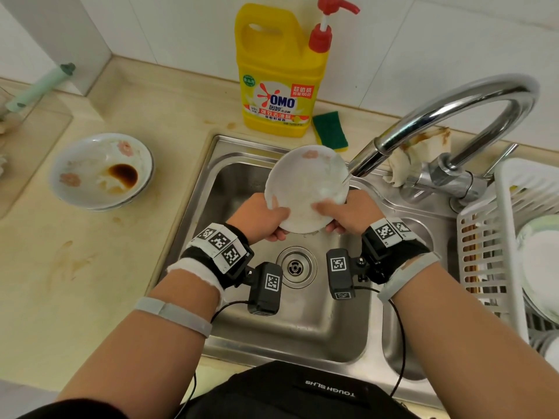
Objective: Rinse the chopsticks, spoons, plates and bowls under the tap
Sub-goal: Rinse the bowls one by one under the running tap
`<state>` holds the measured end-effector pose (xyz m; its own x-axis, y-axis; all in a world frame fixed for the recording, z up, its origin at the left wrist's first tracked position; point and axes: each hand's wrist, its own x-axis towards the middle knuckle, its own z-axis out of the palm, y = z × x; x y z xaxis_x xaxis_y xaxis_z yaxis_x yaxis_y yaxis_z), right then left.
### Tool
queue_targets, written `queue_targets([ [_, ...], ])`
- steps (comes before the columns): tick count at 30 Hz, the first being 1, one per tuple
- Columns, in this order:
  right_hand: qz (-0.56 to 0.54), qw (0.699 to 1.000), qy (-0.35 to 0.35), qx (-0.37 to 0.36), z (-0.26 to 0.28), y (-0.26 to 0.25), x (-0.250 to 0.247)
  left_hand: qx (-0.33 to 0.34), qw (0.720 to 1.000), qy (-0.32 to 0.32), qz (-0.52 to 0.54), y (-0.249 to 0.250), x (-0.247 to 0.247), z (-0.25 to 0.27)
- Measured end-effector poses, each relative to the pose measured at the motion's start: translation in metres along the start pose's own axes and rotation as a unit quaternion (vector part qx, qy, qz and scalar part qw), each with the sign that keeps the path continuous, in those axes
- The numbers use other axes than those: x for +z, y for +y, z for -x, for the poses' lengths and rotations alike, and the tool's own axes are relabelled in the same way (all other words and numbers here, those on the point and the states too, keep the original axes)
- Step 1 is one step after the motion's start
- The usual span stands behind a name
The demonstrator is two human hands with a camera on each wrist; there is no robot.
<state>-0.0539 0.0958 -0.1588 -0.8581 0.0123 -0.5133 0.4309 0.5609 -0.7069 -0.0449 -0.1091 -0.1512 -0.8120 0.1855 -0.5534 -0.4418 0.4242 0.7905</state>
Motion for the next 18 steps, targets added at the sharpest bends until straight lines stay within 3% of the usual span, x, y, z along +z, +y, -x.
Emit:
queue_targets([
  [13,-0.032,0.997,0.043,0.061,0.004,-0.016,-0.01,0.026,0.992,-0.057,-0.111,0.004,-0.015,-0.005],
  [18,-0.008,0.996,0.086,0.004,0.006,-0.01,-0.007,0.036,0.997,0.023,-0.062,-0.001,-0.012,-0.007],
])
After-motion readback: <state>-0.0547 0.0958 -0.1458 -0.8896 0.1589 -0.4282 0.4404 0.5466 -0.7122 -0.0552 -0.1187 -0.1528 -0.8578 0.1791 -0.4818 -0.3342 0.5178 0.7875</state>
